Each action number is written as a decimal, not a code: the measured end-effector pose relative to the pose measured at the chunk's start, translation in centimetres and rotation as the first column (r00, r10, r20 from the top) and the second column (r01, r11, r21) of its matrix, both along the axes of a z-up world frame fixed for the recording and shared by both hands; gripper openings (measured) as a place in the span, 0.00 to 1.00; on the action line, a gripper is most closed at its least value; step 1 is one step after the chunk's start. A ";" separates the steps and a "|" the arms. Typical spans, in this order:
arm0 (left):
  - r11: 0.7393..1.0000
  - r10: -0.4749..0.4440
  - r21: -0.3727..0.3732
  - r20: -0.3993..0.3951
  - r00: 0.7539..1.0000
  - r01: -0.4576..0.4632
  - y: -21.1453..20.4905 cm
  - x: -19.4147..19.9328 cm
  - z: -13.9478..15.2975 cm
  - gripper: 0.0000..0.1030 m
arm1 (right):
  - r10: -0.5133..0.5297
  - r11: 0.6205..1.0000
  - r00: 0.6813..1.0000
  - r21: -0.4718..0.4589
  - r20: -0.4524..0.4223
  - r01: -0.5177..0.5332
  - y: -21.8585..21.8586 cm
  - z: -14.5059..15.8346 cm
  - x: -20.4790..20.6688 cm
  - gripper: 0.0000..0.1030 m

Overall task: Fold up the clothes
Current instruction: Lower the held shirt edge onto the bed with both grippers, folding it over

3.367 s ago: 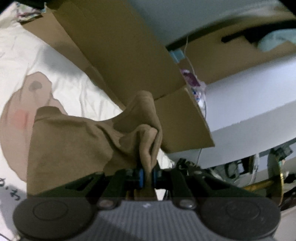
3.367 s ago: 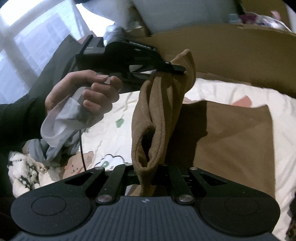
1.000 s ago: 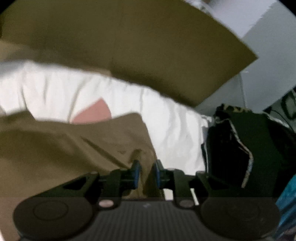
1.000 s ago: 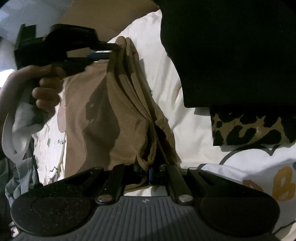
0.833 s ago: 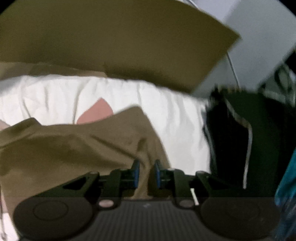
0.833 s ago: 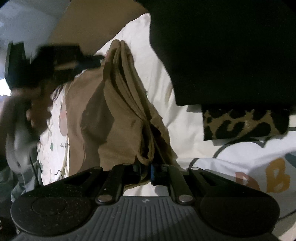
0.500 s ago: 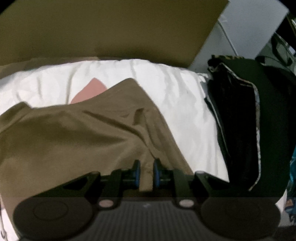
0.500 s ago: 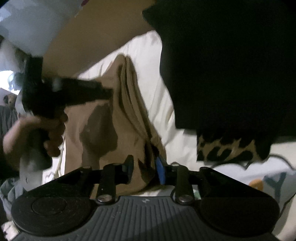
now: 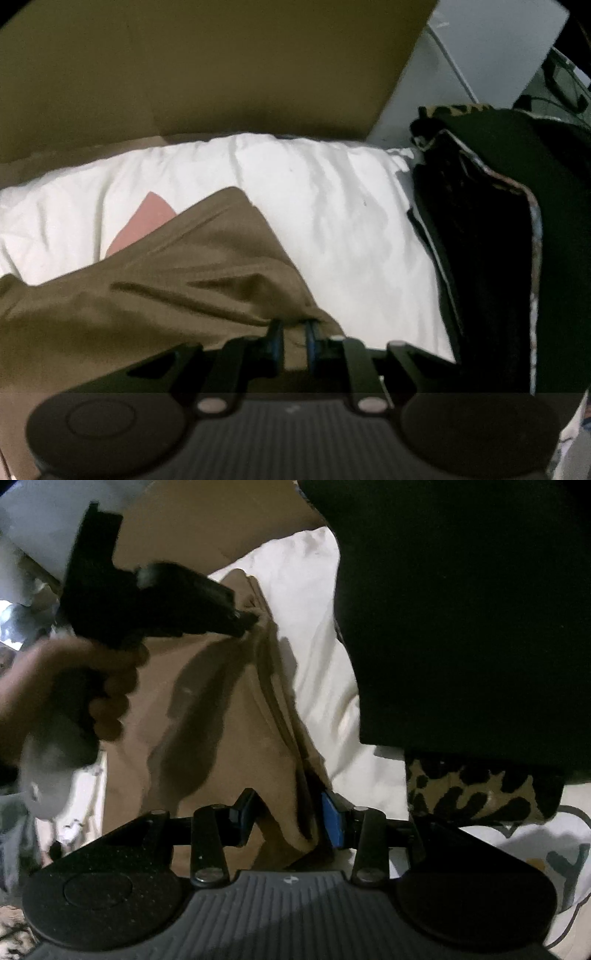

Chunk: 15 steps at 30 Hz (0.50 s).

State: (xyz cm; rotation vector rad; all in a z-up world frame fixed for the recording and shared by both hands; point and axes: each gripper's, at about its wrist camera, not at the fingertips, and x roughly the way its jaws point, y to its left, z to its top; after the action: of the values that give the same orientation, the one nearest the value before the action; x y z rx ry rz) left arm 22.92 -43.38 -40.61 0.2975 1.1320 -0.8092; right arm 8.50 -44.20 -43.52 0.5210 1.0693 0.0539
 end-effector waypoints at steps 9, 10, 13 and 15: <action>0.999 -0.025 -0.032 0.030 0.999 0.026 2.4 1.6 2.8 0.15 | -0.019 1.000 0.998 -0.024 -0.055 0.018 -0.8 -0.6 -1.7 0.37; 0.999 -0.022 -0.025 0.033 0.999 0.023 2.7 1.7 2.8 0.15 | -0.021 1.000 0.998 -0.018 -0.060 0.020 -1.0 -0.4 -1.8 0.37; 1.000 -0.025 -0.009 0.048 0.999 0.026 3.2 2.0 2.6 0.15 | -0.023 1.000 0.998 -0.004 -0.058 0.023 -1.2 0.2 -1.7 0.37; 1.000 -0.029 -0.004 0.054 0.998 0.029 3.0 2.3 2.2 0.15 | -0.024 1.000 0.999 0.003 -0.048 0.024 -1.4 0.8 -1.8 0.37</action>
State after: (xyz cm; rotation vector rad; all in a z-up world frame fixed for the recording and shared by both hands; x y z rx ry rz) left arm 25.20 -40.37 -38.37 0.3307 1.0770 -0.8248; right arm 6.71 -45.59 -42.69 0.5402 1.1094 0.0224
